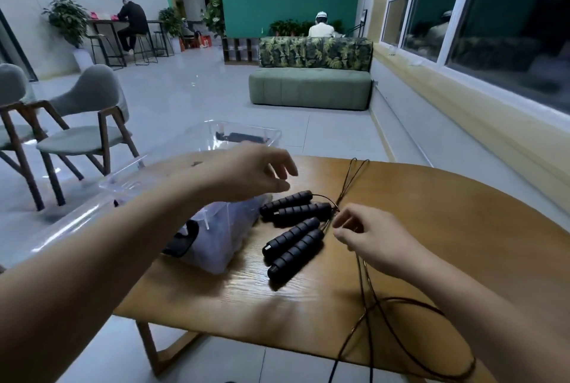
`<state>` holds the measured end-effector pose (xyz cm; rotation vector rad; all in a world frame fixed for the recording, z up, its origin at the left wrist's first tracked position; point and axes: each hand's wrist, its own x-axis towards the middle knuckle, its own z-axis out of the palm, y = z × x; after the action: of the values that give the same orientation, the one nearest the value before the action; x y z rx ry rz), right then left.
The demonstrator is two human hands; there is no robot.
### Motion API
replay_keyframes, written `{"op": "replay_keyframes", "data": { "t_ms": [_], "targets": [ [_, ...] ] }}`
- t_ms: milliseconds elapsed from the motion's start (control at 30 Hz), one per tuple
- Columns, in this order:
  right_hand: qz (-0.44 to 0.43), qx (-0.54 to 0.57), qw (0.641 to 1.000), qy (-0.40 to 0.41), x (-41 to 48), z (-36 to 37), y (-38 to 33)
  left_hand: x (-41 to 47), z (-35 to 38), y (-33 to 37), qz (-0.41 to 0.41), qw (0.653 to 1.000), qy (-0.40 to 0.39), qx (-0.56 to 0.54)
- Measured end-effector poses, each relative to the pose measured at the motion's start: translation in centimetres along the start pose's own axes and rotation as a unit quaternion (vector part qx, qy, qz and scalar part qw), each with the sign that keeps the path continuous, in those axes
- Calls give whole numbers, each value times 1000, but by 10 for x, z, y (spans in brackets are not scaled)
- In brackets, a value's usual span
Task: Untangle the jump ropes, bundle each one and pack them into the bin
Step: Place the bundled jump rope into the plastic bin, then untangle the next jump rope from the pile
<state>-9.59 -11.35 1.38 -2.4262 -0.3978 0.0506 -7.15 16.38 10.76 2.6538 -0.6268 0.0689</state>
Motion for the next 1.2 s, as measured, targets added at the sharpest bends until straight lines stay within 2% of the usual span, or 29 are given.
{"op": "replay_keyframes", "data": {
  "t_ms": [100,267,400,600,767,867,1000,1200],
  "targets": [
    [60,36,997,-14,-23,-4,13,4,46,17,-26,998,-48,-22],
    [93,26,995,-34,-50,-5,27,11,127,17,-107,987,-69,92],
    [70,-21,997,-25,-59,-1,38,13,162,6,-139,982,4,124],
    [49,-62,997,-13,-61,10,50,18,172,4,-122,980,20,157],
    [52,-83,995,-27,-58,19,50,31,176,-3,-120,983,107,90],
    [57,-74,995,-21,-57,19,50,44,180,-21,-137,975,140,100],
    [57,-60,996,-15,-55,19,47,56,186,-38,-167,971,103,135],
    [49,-50,997,-19,-54,19,42,68,174,-43,-165,972,74,153]
  ]
}}
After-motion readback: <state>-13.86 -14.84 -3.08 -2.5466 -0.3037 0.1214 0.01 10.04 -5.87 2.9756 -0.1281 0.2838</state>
